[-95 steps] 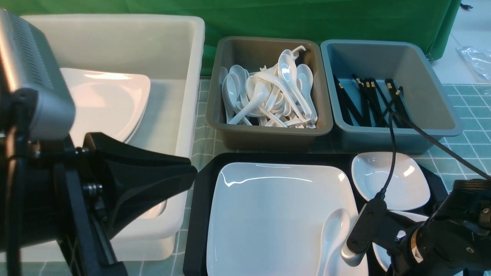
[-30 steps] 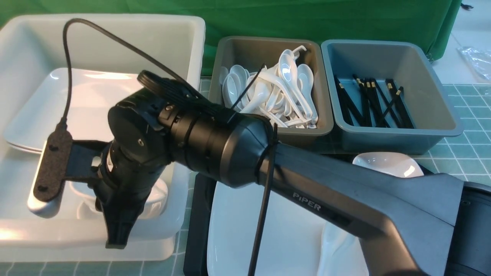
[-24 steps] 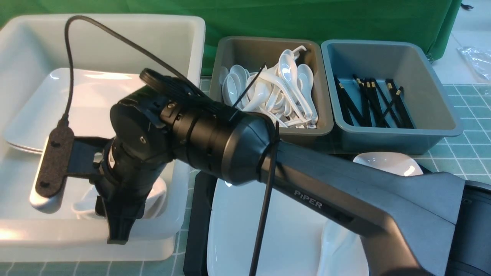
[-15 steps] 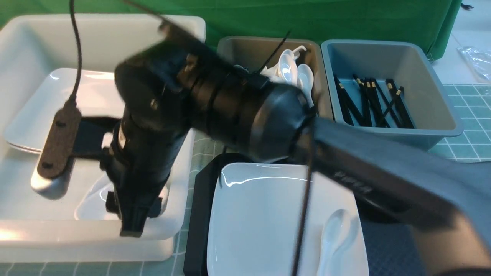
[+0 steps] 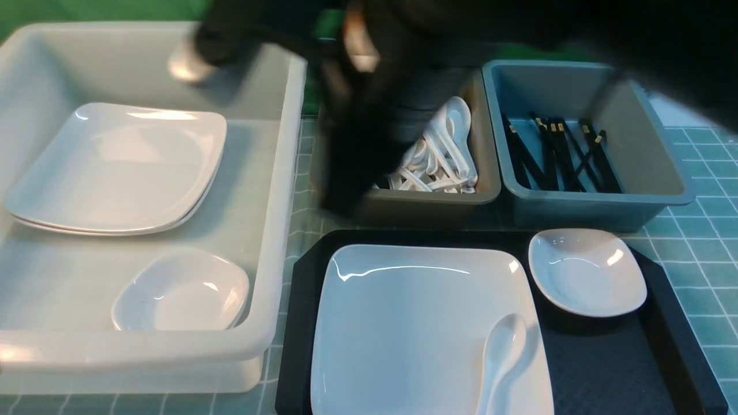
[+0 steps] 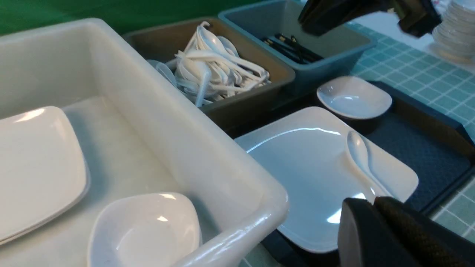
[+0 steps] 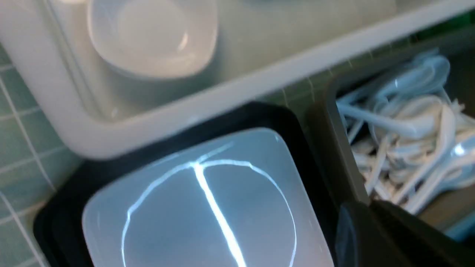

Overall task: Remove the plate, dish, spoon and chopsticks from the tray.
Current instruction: Use the right arm to grab a small plate from the dinner plate

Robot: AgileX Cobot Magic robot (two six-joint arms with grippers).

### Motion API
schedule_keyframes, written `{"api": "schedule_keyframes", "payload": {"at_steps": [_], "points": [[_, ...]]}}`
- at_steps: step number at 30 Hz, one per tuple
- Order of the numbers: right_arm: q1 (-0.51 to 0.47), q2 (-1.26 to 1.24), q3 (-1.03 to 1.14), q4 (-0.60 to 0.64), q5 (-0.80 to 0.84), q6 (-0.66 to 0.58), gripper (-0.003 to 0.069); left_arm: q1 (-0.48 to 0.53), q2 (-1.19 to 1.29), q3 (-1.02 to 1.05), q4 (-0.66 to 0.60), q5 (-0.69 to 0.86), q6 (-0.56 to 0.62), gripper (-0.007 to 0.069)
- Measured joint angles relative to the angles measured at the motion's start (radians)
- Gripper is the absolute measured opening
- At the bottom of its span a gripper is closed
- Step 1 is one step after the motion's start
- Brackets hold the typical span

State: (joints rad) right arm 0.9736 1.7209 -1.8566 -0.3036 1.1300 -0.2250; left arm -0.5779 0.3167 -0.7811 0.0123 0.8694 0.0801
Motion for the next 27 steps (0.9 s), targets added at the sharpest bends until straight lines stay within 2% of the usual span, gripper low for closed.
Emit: {"api": "schedule_keyframes", "payload": {"at_steps": [3,5,6,8,9,12,16,22,25,27], "points": [[-0.123,-0.123,0.244,-0.004,-0.002,0.010,0.0057,0.000,0.048,0.000,-0.054,-0.041,0.055,0.0017],[-0.237,-0.177,0.446,-0.006,-0.030,0.007,0.0092,0.000,0.072,0.000,-0.088,-0.077,0.102,0.0017],[-0.258,-0.184,0.464,-0.006,-0.036,0.006,0.0097,0.000,0.073,0.000,-0.090,-0.084,0.105,0.0017],[-0.362,-0.198,0.648,0.010,-0.142,-0.021,0.0167,0.000,0.094,0.000,-0.111,-0.116,0.135,0.0017],[-0.410,-0.194,0.720,0.033,-0.226,-0.051,0.0231,0.000,0.101,0.000,-0.115,-0.126,0.145,0.0017],[-0.495,-0.167,0.837,0.095,-0.381,-0.112,0.0377,0.000,0.111,0.000,-0.115,-0.143,0.160,0.0017],[-0.547,-0.113,0.884,0.115,-0.501,-0.134,0.0468,0.000,0.114,0.000,-0.115,-0.154,0.168,0.0017],[-0.573,-0.015,0.885,0.114,-0.644,-0.184,0.0454,0.000,0.117,0.000,-0.115,-0.154,0.172,0.0017],[-0.578,0.044,0.885,0.114,-0.707,-0.223,0.0409,0.000,0.117,0.000,-0.119,-0.154,0.172,0.0017],[-0.581,0.068,0.883,0.112,-0.740,-0.251,0.0343,0.000,0.117,0.000,-0.119,-0.154,0.173,0.0017]]}}
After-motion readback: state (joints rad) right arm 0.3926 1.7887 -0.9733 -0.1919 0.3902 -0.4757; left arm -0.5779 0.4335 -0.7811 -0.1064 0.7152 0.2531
